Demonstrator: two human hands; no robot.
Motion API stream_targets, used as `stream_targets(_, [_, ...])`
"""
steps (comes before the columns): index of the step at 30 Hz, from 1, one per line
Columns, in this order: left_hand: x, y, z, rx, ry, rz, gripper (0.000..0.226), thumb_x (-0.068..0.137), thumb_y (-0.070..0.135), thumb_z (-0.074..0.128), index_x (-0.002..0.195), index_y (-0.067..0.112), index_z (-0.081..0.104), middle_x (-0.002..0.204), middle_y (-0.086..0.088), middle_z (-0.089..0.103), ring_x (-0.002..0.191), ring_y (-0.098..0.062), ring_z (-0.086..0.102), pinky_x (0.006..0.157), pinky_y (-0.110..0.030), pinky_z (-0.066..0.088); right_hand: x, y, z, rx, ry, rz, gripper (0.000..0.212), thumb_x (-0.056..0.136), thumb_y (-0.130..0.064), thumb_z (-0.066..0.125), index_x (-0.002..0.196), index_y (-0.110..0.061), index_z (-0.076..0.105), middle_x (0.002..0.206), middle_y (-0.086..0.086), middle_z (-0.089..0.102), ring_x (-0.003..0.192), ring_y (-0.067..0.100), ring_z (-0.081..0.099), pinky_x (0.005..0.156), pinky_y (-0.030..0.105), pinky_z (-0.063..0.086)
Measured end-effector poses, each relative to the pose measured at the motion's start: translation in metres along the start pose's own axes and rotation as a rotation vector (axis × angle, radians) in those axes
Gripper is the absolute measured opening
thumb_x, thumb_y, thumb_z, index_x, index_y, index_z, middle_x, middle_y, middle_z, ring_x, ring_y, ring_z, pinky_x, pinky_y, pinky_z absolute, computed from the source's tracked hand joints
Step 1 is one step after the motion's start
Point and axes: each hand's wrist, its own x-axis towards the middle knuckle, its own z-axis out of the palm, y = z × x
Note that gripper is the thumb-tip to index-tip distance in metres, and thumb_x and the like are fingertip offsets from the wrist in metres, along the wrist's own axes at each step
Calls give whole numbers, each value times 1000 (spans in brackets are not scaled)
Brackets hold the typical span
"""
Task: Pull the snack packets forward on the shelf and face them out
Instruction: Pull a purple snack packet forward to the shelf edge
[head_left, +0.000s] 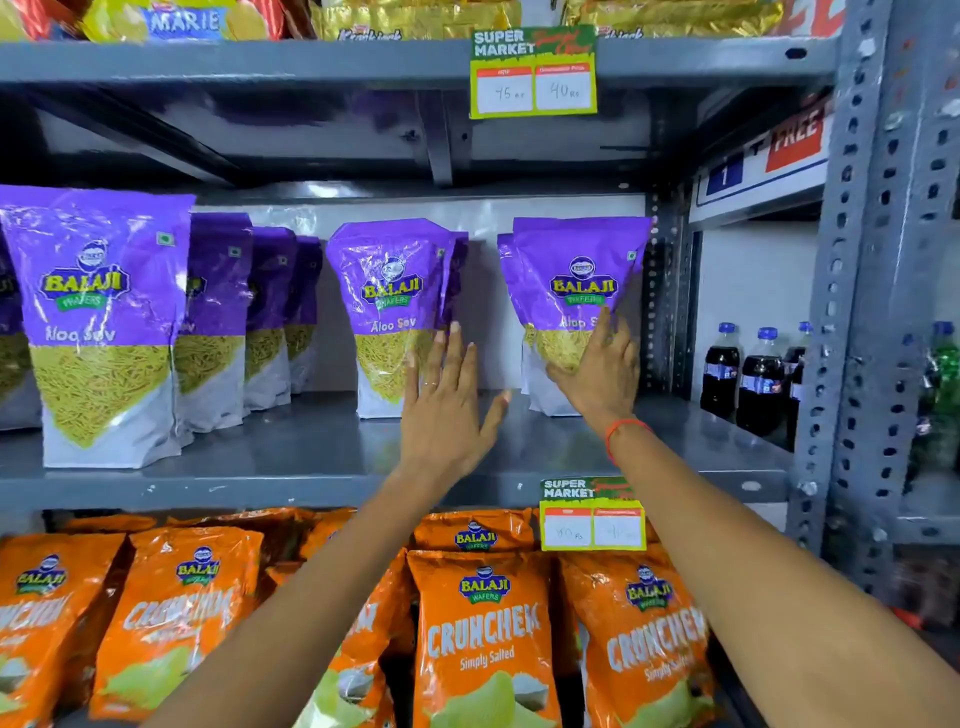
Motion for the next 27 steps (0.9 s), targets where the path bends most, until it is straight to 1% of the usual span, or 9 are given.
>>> stream_targets(2, [-7,-3,0,18,-58,10,68,95,52,40,146,9,28,160,-9,11,146,-24,8,118,-48,9,2,-5,-2,30,-34,68,112,67,-48,78,149,-4,16,147,24,32,137,37,33,113,47,31])
stream_targets(5, [-18,-3,8,28,-128,37,67,95,55,34,146,11,29,160,-8,9,146,-22,8,119,-45,7,13,2,-5,61,-87,162,121,63,-47,82,149,-1,12,149,28,29,137,41,34,112,48,31])
stream_targets(8, [-30,-2,5,29,-144,52,63,96,55,32,142,12,39,157,-11,24,144,-24,20,118,-45,12,17,5,0,132,-91,224,124,63,-41,85,150,0,6,146,29,35,132,42,39,108,49,36])
stream_targets(10, [-37,-8,11,103,-160,-20,59,97,54,31,136,13,47,150,-12,38,140,-25,30,116,-45,19,23,-3,29,214,-235,218,123,66,-34,85,151,-2,3,144,30,37,130,42,42,106,50,39])
stream_targets(12, [-39,-10,11,114,-147,-18,57,97,53,30,128,13,55,142,-13,49,134,-26,40,113,-45,26,23,-6,34,209,-246,250,121,67,-31,85,151,-3,2,144,29,36,130,42,43,106,52,39])
stream_targets(15, [-43,1,13,124,-159,-22,61,95,55,27,117,12,64,130,-14,61,124,-27,51,106,-44,33,28,3,32,222,-250,328,122,65,-30,86,151,-3,4,145,28,34,132,42,39,108,53,36])
stream_targets(20, [-48,12,16,113,-165,-24,69,92,57,20,110,9,67,122,-13,67,119,-28,55,102,-43,37,26,20,35,226,-306,376,124,66,-30,87,150,0,1,148,29,32,136,42,34,110,55,33])
stream_targets(23, [-50,14,16,99,-182,-30,71,92,57,19,108,9,68,119,-13,68,116,-28,57,100,-42,40,24,23,34,215,-319,386,121,66,-30,87,150,-1,4,147,29,30,136,43,34,110,56,33])
stream_targets(27, [-50,13,14,89,-189,-36,69,91,56,22,107,7,68,116,-15,69,112,-29,60,92,-39,46,20,19,29,199,-323,392,115,66,-32,86,148,-1,12,143,29,32,132,44,38,106,55,39])
